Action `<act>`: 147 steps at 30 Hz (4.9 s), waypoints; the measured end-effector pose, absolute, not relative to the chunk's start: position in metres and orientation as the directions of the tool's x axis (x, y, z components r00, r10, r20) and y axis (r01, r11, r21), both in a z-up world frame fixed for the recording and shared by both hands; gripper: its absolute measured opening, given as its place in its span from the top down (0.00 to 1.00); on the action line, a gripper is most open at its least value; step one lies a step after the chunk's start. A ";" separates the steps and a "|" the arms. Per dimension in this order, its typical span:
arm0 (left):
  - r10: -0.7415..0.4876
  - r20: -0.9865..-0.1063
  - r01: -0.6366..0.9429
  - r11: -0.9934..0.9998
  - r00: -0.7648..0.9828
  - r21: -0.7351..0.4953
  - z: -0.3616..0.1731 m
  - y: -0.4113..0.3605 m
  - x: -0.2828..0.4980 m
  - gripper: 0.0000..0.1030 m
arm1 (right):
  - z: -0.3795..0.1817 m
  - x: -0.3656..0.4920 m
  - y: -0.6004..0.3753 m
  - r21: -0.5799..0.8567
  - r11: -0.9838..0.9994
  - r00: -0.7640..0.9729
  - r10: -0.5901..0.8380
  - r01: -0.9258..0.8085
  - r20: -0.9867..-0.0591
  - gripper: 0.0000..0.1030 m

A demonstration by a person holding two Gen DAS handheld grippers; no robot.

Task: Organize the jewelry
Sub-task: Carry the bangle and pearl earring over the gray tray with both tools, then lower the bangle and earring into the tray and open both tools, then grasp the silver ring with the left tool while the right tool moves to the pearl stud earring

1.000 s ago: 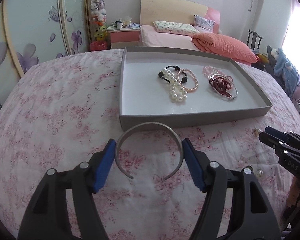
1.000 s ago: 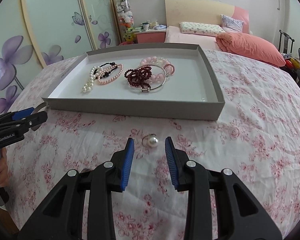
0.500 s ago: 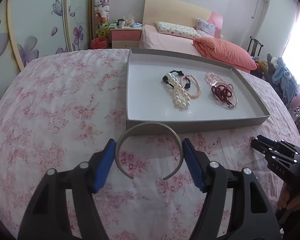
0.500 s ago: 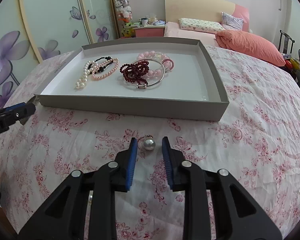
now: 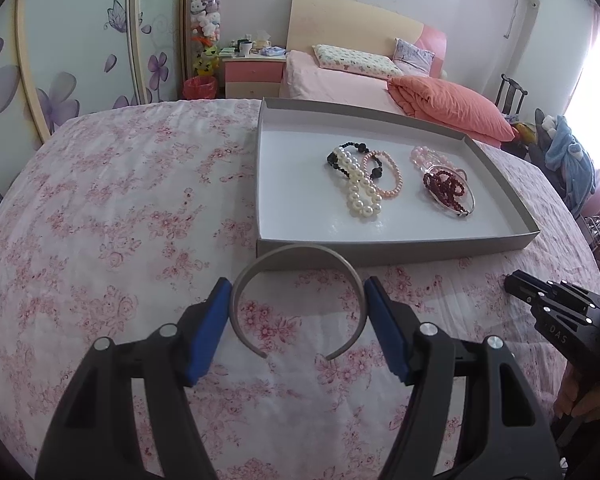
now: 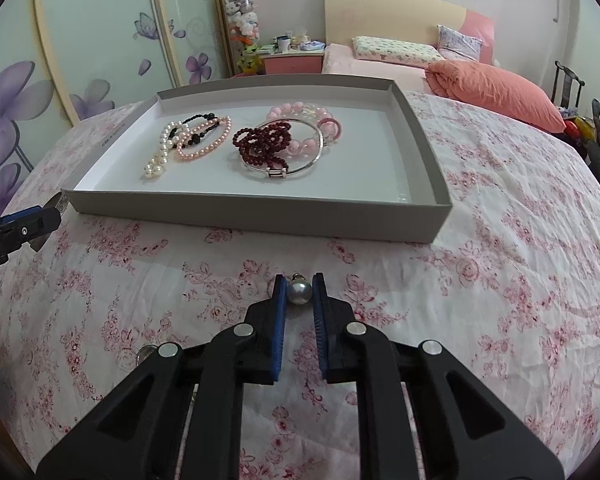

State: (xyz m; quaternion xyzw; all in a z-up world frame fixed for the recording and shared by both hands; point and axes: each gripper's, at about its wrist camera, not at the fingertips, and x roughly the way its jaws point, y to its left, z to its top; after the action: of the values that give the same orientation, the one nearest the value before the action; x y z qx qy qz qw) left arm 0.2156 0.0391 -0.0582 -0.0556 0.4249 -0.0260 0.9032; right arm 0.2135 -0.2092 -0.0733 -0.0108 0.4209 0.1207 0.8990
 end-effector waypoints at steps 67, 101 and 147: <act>-0.092 -0.466 0.078 0.996 0.880 -0.050 0.016 -0.018 0.163 0.36 | 0.030 0.165 -0.199 0.024 0.970 0.906 0.235 -0.242 -0.352 0.86; -0.112 -0.558 0.089 0.994 0.822 -0.068 -0.021 -0.028 0.284 0.36 | -0.005 0.284 -0.187 0.129 0.962 0.827 0.272 -0.240 -0.493 0.86; -0.214 -0.684 0.181 0.976 0.697 -0.122 -0.052 -0.023 0.178 0.40 | -0.057 0.139 -0.213 0.172 0.942 0.642 0.324 -0.290 -0.695 0.57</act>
State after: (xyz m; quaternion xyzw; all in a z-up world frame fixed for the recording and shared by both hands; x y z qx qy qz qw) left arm 0.1784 -0.0228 -0.0521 -0.0225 0.3743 -0.1072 0.9208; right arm 0.1386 -0.2130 -0.0566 0.0225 0.3878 0.1695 0.9057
